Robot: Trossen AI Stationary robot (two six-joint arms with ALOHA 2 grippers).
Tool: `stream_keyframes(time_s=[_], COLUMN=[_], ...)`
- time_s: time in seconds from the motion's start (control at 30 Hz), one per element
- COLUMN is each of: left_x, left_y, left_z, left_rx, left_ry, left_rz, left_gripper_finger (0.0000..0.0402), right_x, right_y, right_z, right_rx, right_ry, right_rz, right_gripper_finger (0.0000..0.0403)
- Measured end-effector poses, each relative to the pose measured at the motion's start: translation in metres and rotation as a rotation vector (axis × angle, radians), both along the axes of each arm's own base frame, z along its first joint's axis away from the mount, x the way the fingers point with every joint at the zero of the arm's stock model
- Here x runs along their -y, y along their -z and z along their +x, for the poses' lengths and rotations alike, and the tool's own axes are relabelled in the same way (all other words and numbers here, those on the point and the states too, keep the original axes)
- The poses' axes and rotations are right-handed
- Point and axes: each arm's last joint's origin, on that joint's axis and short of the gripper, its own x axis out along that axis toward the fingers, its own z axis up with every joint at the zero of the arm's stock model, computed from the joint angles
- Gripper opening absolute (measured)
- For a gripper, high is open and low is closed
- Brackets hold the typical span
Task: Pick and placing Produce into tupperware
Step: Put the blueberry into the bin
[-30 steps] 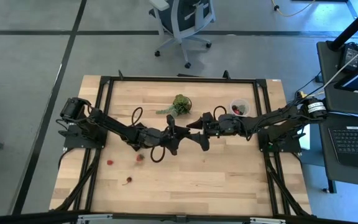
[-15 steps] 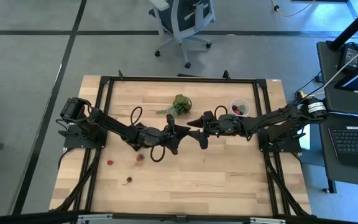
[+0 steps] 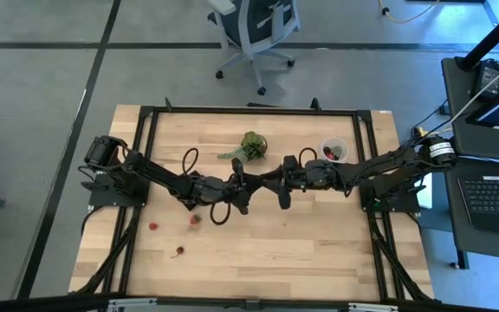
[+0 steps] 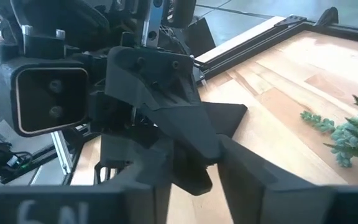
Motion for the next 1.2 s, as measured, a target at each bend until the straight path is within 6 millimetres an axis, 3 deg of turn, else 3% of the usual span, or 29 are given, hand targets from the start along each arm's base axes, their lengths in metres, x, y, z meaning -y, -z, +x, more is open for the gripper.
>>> stream_keyframes(time_s=[0.23,0.63,1.2], left_x=[0.0,0.001,0.003], left_y=[0.001,0.001,0.001], left_z=[0.0,-0.001,0.0], left_rx=[-0.005,-0.029,-0.033], left_ry=[0.002,0.012,0.024], left_rz=[0.008,0.047,0.038], left_gripper_finger=[0.006,0.0063,0.0127], right_x=[0.0,0.001,0.014], right_y=[0.001,0.001,0.006], right_z=[0.0,0.0,-0.001], right_rx=[-0.009,-0.013,-0.068], right_ry=[-0.007,-0.024,0.022], right_rz=[-0.025,-0.045,-0.091], right_gripper_finger=[0.0074,0.0068,0.0041])
